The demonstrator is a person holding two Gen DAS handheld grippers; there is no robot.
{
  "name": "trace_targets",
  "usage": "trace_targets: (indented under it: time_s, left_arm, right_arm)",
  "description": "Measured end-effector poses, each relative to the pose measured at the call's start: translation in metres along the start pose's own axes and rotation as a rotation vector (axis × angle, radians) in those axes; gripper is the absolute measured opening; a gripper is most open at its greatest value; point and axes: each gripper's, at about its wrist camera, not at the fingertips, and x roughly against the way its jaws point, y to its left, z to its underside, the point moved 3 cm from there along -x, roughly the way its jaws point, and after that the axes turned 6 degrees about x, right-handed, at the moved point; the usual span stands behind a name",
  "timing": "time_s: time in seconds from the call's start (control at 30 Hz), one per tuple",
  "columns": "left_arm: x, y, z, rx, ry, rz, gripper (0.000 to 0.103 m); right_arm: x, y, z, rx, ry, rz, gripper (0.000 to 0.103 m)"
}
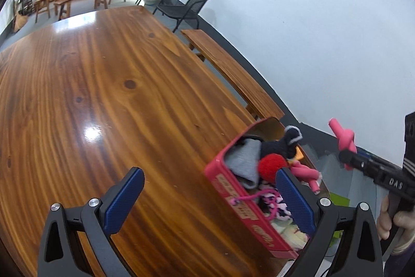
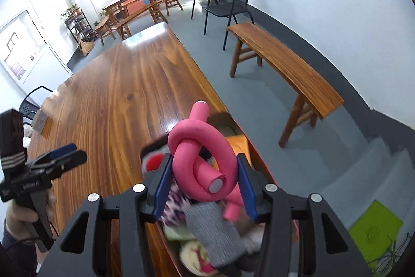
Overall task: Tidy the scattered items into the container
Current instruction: 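Carry the pink foam knot into the red-rimmed box with the right gripper, then open the right gripper to drop the pink foam knot into the box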
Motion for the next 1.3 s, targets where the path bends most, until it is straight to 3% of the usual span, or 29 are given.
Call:
trace_targets:
  time_s: [0.33, 0.37, 0.6, 0.83, 0.97, 1.07, 1.3]
  left_arm:
    - [0.003, -0.051, 0.027, -0.018, -0.01, -0.032, 0.102]
    - [0.004, -0.053, 0.029, -0.014, -0.014, -0.037, 0.102]
    - [0.015, -0.058, 0.037, -0.045, -0.027, -0.058, 0.102]
    - [0.01, -0.053, 0.026, -0.064, -0.028, 0.001, 0.102]
    - [-0.006, -0.058, 0.024, -0.087, -0.007, 0.014, 0.102]
    - [-0.015, -0.068, 0.023, -0.096, -0.001, 0.036, 0.102]
    - [-0.048, -0.101, 0.017, -0.16, 0.012, -0.019, 0.102]
  right_arm:
    - [-0.016, -0.007, 0.036, 0.045, -0.001, -0.115, 0.052]
    - [-0.02, -0.006, 0.039, -0.024, -0.013, -0.076, 0.052]
    - [-0.067, -0.003, 0.05, -0.015, 0.05, -0.067, 0.052]
    - [-0.081, -0.001, 0.06, -0.058, 0.064, -0.046, 0.052]
    - [-0.058, -0.001, 0.063, -0.083, 0.021, -0.014, 0.052]
    - [-0.025, -0.007, 0.065, -0.099, -0.046, -0.015, 0.06]
    - [0.041, -0.078, 0.078, -0.33, -0.196, 0.045, 0.064]
